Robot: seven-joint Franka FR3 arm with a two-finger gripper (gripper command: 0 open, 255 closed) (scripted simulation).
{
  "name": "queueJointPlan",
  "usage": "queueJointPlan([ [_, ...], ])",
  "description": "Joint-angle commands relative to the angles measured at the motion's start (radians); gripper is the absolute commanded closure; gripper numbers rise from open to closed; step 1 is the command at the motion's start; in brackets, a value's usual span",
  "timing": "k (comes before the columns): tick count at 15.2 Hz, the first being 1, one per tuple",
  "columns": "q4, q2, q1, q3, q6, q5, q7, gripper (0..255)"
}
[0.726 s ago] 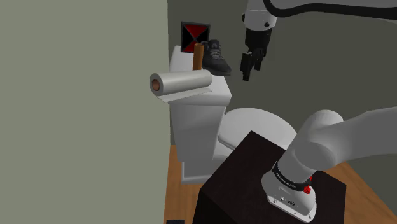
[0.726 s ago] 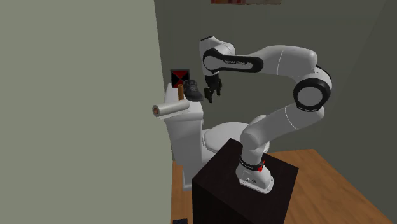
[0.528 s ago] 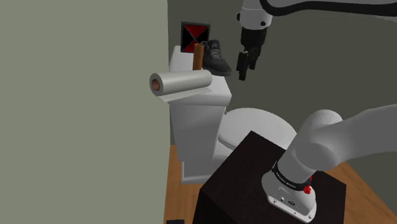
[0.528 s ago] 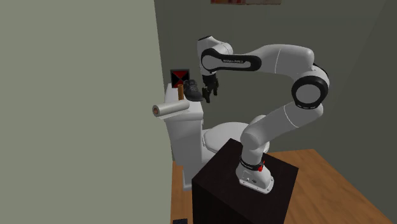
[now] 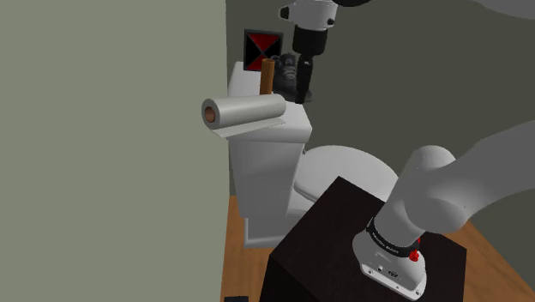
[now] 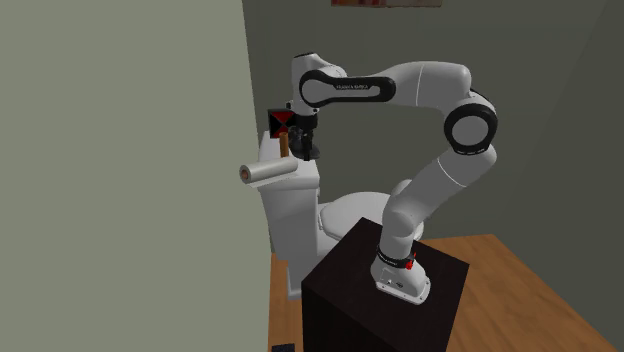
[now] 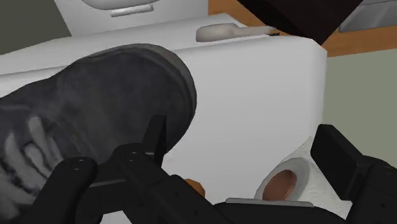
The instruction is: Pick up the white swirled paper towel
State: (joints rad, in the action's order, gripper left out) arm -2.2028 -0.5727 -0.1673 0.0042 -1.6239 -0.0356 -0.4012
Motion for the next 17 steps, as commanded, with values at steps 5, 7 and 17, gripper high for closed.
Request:
queueJointPlan([
  [5,0.107,0.105,-0.126,-0.019,-0.046,0.087,-0.273,0],
  [7,0.140,0.131,-0.165,-0.022,-0.050,0.120,-0.362,0],
  [17,0.111,0.155,-0.242,-0.024,-0.122,0.187,-0.548,0],
])
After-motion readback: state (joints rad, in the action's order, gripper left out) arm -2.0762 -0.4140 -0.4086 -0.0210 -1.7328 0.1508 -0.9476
